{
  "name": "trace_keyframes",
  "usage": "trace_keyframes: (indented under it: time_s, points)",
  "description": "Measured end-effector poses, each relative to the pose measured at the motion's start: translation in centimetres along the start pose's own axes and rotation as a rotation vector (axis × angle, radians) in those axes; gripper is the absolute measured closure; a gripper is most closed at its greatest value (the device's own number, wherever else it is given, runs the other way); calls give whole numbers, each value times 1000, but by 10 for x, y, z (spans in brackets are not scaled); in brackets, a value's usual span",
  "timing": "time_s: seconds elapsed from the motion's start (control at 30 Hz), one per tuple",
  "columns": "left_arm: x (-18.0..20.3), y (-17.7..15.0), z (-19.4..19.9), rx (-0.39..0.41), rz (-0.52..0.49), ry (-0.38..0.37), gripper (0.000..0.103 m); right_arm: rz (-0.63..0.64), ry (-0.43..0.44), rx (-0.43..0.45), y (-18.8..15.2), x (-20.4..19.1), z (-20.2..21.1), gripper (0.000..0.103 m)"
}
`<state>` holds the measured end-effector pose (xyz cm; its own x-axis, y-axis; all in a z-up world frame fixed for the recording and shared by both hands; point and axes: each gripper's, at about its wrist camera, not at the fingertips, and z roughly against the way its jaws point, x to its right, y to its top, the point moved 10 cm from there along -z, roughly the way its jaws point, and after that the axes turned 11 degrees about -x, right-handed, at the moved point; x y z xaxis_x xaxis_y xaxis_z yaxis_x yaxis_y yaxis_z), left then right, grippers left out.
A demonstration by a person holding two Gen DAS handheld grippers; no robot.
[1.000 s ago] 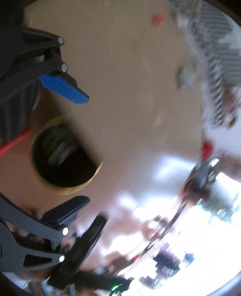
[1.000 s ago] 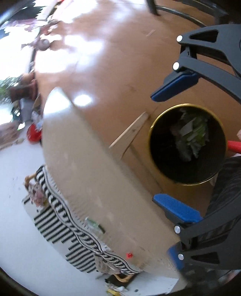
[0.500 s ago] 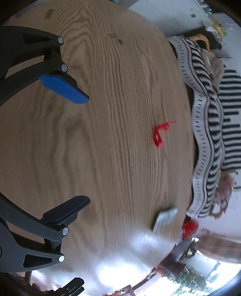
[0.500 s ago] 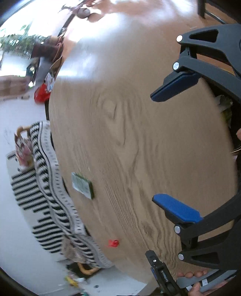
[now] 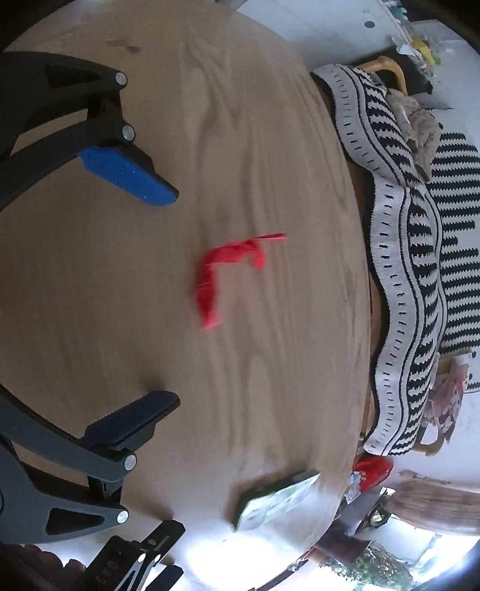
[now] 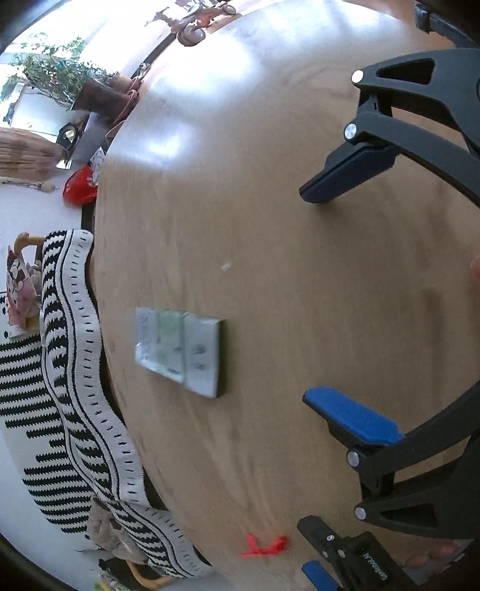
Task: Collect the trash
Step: 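Move both open grippers back over the table toward the red ribbon and box, then grasp the red ribbon with the left gripper while the right grasps the green-white box, then lift the red ribbon and green-white box off the table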
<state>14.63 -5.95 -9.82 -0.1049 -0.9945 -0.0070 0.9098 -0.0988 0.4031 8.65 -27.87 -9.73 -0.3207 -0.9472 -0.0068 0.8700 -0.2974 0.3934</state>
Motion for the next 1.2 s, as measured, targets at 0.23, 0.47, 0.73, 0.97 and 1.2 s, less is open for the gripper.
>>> trace_keyframes:
  time_s: [0.23, 0.47, 0.73, 0.97, 1.2]
  points:
    - [-7, 25, -11, -1, -12, -4, 6, 28, 17, -4, 47, -23, -24, 5]
    - [-8, 31, -14, -2, -34, -15, 6, 42, 28, -4, 64, -28, -32, 5]
    - [-7, 32, -14, -2, -78, -35, 7, 46, 28, -4, 73, -29, -36, 5]
    - [-10, 34, -4, 55, -100, -41, 72, 83, 77, 42, 75, -37, -27, 47]
    - [-11, 38, 6, 59, -95, -19, 95, -16, 173, 95, 73, -27, -11, 47]
